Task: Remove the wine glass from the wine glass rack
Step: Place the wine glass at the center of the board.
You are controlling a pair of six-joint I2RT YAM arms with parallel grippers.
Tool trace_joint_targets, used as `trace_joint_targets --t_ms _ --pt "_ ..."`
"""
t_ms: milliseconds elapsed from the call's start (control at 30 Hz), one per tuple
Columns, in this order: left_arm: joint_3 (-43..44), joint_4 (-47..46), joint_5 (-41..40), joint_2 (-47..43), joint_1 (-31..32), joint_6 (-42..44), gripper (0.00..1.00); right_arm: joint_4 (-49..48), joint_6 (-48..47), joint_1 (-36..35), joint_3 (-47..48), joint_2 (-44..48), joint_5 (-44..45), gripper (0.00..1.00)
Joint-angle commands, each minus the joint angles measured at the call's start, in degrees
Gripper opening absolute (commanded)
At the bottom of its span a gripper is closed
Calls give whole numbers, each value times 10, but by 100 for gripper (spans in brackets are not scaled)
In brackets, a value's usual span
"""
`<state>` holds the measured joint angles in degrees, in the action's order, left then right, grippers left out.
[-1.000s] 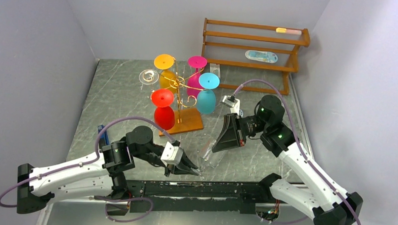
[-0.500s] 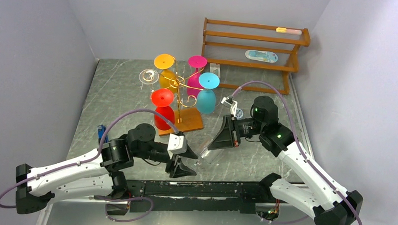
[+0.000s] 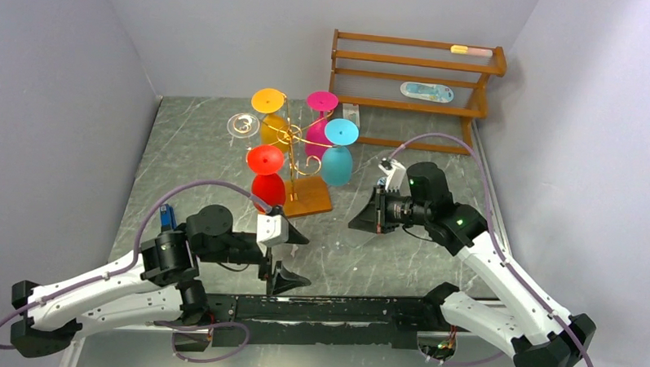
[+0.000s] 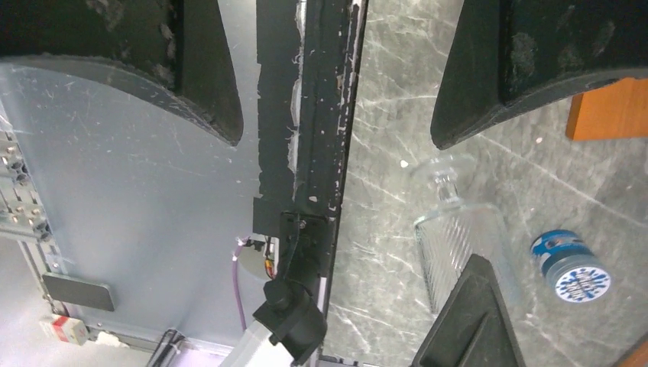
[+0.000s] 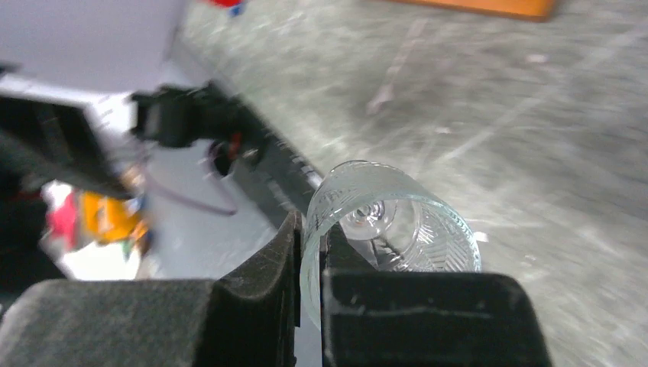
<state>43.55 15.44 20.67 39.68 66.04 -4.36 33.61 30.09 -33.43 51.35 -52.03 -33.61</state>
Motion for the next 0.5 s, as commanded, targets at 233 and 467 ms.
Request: trace_joint_targets --t_ms 233,467 --pt "-1 47 -123 -7 -3 -87 97 9 32 14 -23 -31 389 0" --pt "-15 42 -171 -40 -3 -140 97 -72 42 57 -27 -99 382 0"
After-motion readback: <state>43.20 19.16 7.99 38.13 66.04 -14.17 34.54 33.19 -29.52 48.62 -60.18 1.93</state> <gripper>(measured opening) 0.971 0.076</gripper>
